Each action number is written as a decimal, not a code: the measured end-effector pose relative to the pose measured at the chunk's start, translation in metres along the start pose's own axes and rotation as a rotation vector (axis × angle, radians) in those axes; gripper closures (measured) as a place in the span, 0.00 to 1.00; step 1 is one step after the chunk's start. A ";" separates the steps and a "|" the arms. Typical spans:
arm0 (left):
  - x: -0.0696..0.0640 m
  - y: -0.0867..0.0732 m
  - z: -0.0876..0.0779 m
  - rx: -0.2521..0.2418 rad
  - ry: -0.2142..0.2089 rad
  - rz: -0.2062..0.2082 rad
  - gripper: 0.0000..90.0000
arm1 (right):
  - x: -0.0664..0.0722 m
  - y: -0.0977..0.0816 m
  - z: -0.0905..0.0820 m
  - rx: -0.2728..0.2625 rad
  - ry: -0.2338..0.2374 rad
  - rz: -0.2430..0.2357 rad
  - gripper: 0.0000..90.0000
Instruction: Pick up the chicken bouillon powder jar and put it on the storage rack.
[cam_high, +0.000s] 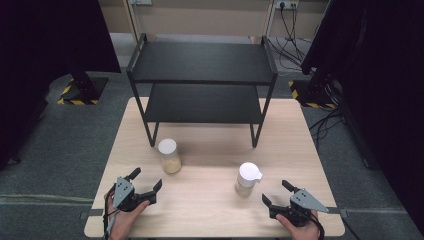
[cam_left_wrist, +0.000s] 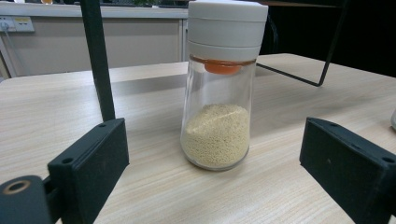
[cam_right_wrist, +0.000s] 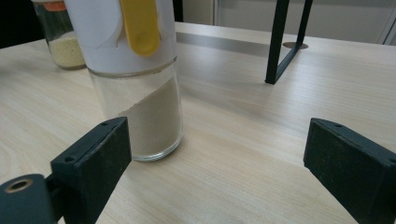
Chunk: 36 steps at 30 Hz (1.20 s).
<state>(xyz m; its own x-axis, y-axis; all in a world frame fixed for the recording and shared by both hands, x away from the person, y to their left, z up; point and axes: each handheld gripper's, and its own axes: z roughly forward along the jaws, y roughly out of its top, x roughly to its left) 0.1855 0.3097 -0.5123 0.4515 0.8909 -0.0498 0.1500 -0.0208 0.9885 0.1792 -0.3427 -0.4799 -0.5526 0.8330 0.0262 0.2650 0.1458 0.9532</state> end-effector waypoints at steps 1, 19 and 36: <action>0.000 0.000 0.000 0.000 0.000 0.000 0.08 | 0.000 0.000 0.000 0.000 0.000 0.000 0.09; -0.005 0.019 0.021 -0.073 -0.054 0.014 0.09 | 0.001 0.000 0.000 -0.002 -0.008 0.003 0.09; -0.006 0.037 0.060 -0.062 -0.018 0.045 0.14 | 0.001 0.001 0.001 0.003 -0.007 0.002 0.09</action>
<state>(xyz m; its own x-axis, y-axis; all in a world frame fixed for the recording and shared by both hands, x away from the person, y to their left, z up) 0.2416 0.2765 -0.4842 0.4727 0.8812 -0.0071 0.0749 -0.0322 0.9967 0.1794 -0.3414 -0.4794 -0.5466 0.8370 0.0263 0.2686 0.1455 0.9522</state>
